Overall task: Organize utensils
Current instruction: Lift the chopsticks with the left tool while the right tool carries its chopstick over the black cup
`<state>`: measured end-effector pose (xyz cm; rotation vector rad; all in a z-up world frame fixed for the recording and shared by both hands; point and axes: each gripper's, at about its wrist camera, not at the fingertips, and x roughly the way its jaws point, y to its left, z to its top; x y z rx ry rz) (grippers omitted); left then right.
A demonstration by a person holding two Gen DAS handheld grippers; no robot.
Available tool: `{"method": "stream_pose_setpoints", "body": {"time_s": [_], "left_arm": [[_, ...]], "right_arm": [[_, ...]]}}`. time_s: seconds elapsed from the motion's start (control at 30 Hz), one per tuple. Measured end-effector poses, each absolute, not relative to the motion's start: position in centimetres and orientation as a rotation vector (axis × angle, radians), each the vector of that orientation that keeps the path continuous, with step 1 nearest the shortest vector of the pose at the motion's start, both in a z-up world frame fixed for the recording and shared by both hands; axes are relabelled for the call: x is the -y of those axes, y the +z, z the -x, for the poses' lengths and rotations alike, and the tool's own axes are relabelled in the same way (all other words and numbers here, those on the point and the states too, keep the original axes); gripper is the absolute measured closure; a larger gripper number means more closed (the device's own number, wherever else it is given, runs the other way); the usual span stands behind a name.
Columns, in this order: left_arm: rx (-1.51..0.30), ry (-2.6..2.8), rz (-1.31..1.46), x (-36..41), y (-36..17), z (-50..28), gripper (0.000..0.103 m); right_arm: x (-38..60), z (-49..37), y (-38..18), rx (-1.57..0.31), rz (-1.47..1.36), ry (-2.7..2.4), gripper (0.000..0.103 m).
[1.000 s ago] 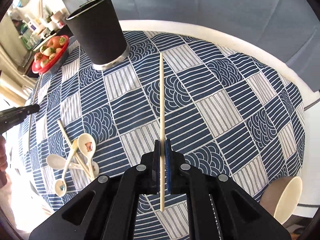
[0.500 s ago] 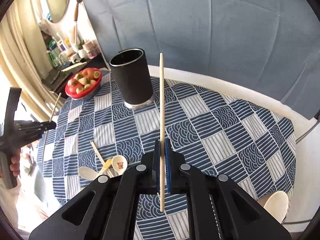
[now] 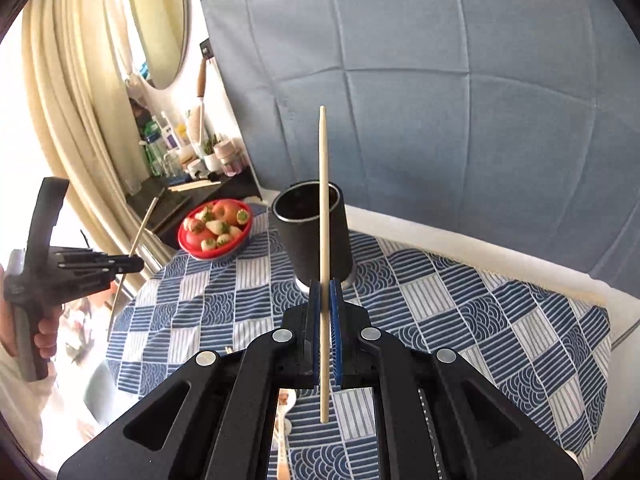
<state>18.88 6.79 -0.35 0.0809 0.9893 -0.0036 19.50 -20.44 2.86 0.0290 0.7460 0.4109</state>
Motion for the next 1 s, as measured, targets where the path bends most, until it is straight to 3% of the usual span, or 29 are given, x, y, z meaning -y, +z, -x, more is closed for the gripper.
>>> {"method": "stream_pose_setpoints", "body": {"time_s": [0.37, 1.0], "left_arm": [[-0.875, -0.067, -0.17, -4.4, 4.0, -24.2, 0.098], [-0.801, -0.244, -0.031, -2.3, 3.8, -35.0, 0.098]], "right_arm": [[18.2, -25.2, 4.3, -0.692, -0.041, 0.441, 0.098], [15.9, -35.0, 4.0, -0.591, -0.205, 0.577, 0.098]]}}
